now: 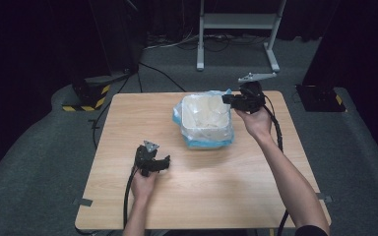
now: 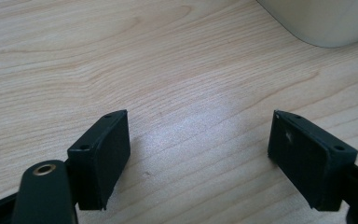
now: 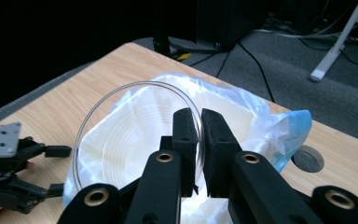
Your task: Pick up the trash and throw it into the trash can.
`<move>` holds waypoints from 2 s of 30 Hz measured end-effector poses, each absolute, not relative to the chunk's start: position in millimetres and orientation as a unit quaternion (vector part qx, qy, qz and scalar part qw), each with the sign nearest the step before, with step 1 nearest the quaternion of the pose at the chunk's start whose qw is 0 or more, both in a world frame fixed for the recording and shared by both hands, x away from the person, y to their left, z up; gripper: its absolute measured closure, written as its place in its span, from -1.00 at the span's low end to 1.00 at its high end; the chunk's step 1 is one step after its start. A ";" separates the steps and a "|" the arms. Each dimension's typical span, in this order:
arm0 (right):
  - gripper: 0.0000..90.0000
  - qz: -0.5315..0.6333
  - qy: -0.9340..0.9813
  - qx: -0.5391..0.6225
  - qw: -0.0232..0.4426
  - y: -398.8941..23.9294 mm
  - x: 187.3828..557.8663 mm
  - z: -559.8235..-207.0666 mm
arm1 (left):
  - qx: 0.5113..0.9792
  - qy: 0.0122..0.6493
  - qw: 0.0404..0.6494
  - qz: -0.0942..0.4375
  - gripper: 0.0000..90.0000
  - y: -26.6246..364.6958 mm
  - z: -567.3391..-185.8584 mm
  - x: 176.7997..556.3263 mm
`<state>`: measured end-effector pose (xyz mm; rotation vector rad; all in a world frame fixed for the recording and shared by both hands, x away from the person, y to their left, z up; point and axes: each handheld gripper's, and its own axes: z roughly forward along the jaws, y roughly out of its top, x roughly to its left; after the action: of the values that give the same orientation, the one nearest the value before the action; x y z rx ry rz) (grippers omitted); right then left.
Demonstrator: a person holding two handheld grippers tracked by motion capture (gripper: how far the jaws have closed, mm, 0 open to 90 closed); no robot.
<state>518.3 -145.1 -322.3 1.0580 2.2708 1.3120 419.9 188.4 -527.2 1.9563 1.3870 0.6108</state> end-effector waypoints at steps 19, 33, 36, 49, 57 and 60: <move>0.86 0.434 0.805 0.372 0.155 -114.0 537.1 -353.3 | 0.747 0.529 0.328 0.233 -0.54 188.4 -527.3 419.9; 0.48 0.425 0.812 0.371 0.151 -114.9 538.1 -362.4 | 0.747 0.529 0.328 0.233 -0.54 188.4 -527.3 419.8; 0.43 0.443 0.800 0.371 0.160 -121.1 532.7 -359.5 | 0.747 0.530 0.327 0.233 -0.54 188.4 -527.2 419.8; 0.30 0.453 0.787 0.382 0.172 -144.3 524.1 -350.6 | 0.747 0.529 0.327 0.233 -0.54 188.5 -527.3 419.8; 0.30 0.466 0.778 0.384 0.177 -159.0 513.2 -353.0 | 0.747 0.529 0.327 0.233 -0.54 188.5 -527.3 419.8; 0.29 0.473 0.774 0.382 0.178 -163.8 509.2 -351.1 | 0.747 0.529 0.327 0.233 -0.54 188.5 -527.3 419.8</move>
<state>509.2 -163.8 -351.1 1.0815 2.1887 1.3372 419.8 188.5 -527.3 1.9577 1.3862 0.6109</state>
